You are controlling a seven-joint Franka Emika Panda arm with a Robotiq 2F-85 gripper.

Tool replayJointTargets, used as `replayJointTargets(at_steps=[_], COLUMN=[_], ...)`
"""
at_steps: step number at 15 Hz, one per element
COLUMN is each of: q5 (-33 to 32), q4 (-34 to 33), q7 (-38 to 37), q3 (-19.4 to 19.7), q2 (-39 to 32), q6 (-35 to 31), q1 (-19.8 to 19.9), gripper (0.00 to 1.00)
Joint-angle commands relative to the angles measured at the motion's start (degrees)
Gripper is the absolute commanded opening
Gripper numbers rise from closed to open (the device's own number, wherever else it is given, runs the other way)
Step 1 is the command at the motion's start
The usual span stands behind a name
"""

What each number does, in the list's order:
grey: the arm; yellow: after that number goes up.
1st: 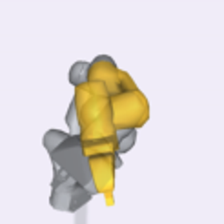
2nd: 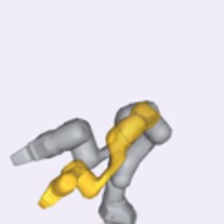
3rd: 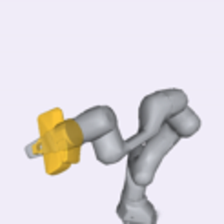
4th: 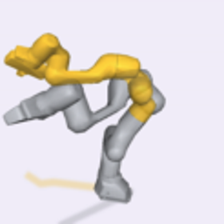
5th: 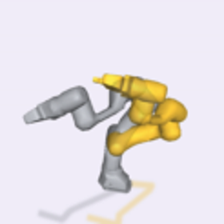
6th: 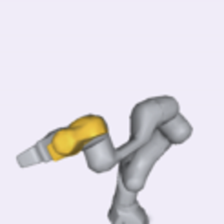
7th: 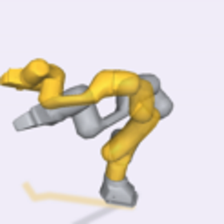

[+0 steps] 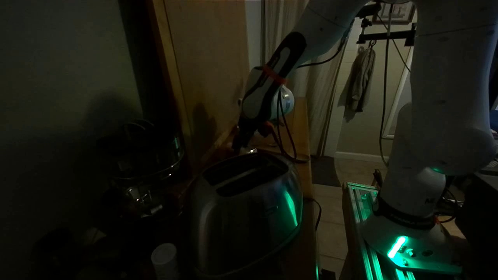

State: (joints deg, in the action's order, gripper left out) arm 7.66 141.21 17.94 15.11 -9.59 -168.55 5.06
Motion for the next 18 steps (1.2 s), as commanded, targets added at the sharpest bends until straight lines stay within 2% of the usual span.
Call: replayJointTargets(at_steps=[1, 3, 4, 6, 7, 8, 11, 16, 17, 18], q5=[-0.52, -0.48, -0.76, -1.05, -1.12, -1.26, -1.42, -1.80, -1.89, -1.92], q4=[-1.04, -1.04, -1.07, -1.12, -1.07, -1.16, -1.18, -1.17, -1.17, -1.21], q7=[-0.83, -0.81, -0.93, -0.98, -0.99, -1.07, -1.07, -1.27, -1.34, -1.38], q3=[0.35, 0.31, 0.44, 0.55, 0.56, 0.64, 0.72, 0.95, 1.00, 1.02], q2=[-1.23, -1.04, -1.09, -1.18, -1.19, -1.33, -1.53, -1.53, -1.47, -1.43], q6=[-1.13, -1.11, -1.21, -1.30, -1.33, -1.38, -1.38, -1.77, -2.00, -2.05], q1=[-0.31, -0.34, -0.45, -0.56, -0.59, -0.64, -0.66, -0.89, -0.98, -1.03], gripper=[0.90, 0.99, 1.00, 0.74, 0.73, 0.67, 0.43, 0.12, 0.07, 0.08])
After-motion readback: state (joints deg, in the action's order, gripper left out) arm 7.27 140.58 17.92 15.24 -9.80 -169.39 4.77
